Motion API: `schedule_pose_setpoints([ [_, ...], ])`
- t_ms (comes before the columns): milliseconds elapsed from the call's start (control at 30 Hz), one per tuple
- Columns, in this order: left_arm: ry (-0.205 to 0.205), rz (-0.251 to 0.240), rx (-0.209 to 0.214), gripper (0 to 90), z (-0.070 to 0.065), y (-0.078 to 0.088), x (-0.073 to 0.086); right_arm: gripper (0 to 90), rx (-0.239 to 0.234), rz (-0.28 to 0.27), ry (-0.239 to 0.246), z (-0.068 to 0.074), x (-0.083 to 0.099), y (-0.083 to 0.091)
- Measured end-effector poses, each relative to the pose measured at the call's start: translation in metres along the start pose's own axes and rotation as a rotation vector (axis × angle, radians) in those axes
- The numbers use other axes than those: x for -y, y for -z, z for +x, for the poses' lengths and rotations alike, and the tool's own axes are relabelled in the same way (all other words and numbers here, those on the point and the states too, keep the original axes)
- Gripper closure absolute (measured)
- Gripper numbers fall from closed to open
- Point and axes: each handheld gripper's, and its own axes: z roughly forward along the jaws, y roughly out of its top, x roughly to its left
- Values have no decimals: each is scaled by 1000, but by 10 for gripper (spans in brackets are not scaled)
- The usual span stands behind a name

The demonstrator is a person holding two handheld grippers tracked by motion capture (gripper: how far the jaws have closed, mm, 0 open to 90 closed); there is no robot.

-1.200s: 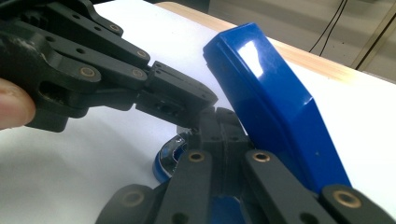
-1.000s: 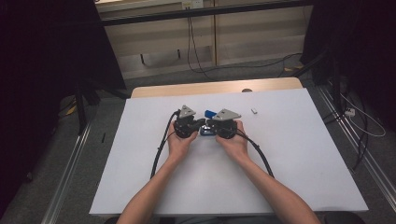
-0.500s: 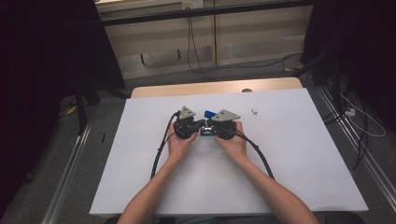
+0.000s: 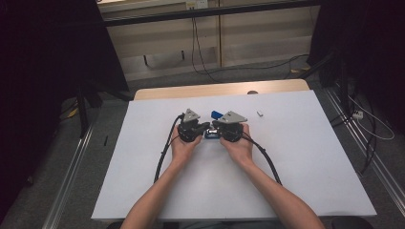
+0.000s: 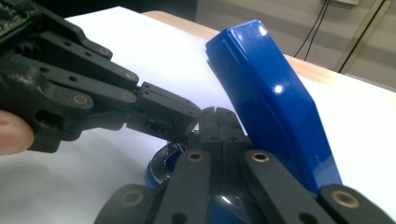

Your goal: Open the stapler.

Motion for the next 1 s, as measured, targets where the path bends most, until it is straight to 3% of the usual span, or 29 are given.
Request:
schedule_pose_setpoints([
  [633, -12, -3, 2, 900, 0, 0, 0, 900, 40, -28, -6, -5, -3, 9],
  [1000, -14, -14, 2, 900, 0, 0, 1, 900, 63, -45, -22, -16, -4, 19],
])
